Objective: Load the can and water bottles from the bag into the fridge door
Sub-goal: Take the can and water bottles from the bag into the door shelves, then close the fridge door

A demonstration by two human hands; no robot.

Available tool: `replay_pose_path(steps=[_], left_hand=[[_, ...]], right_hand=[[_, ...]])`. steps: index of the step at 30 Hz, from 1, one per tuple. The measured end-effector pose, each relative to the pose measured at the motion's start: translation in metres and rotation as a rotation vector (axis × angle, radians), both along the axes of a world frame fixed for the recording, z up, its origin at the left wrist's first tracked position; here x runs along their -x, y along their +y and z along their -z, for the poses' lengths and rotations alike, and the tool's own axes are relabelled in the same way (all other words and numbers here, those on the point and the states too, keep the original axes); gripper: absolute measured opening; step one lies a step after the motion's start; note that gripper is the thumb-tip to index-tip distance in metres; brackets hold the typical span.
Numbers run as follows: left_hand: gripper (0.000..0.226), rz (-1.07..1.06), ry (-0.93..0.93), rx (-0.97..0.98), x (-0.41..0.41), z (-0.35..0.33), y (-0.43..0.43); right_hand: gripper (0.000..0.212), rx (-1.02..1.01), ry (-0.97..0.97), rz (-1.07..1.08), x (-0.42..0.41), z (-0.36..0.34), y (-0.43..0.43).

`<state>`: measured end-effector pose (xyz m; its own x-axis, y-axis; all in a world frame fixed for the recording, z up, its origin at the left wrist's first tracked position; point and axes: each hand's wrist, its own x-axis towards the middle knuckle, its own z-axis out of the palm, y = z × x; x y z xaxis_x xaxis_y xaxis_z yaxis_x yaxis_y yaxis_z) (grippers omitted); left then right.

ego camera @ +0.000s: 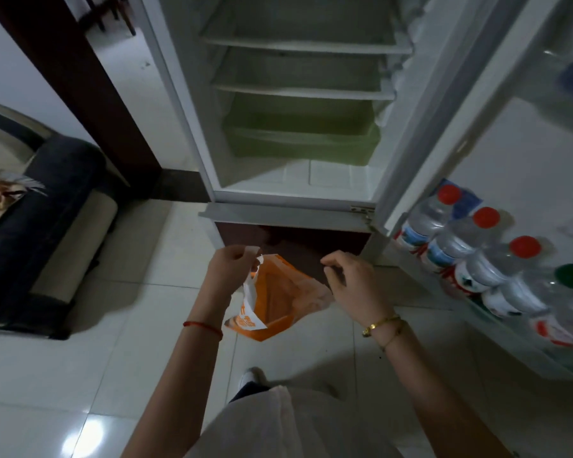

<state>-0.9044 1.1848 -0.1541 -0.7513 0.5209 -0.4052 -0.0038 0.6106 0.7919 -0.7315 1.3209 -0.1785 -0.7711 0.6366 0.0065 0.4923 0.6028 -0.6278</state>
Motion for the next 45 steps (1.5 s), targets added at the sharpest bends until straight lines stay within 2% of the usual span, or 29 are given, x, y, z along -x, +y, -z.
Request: replay_pose_path(steps=[6,14,20,25,27,30,39,45], left_hand=[[0.018,-0.079,-0.083,0.102,0.069,0.053,-0.037],[0.043,-0.168,-0.236,0.143,0.143,0.127,-0.086],[0.014,-0.247,-0.316,0.152,0.169,0.123,-0.106],[0.009,-0.239,-0.207,0.156,0.185,0.117,-0.109],[0.034,-0.207,-0.15,0.12,0.184,0.102,-0.109],[0.045,-0.106,-0.074,-0.013,0.179,0.077,-0.111],[0.052,0.22,0.439,-0.211,0.145,0.009,-0.079],[0.058,0.395,0.495,-0.383,0.118,-0.029,-0.057]], right_hand=[[0.021,0.054,0.013,0.01,0.058,0.01,-0.039],[0.024,0.105,-0.017,0.01,0.123,0.02,-0.083],[0.028,0.159,-0.076,-0.022,0.151,0.02,-0.099],[0.029,0.152,-0.079,-0.058,0.161,0.018,-0.098],[0.029,0.142,-0.068,-0.053,0.163,0.017,-0.097],[0.032,0.12,-0.036,-0.039,0.162,0.012,-0.094],[0.035,0.037,0.151,0.168,0.129,-0.015,-0.077],[0.042,-0.04,0.273,0.296,0.092,-0.039,-0.069]])
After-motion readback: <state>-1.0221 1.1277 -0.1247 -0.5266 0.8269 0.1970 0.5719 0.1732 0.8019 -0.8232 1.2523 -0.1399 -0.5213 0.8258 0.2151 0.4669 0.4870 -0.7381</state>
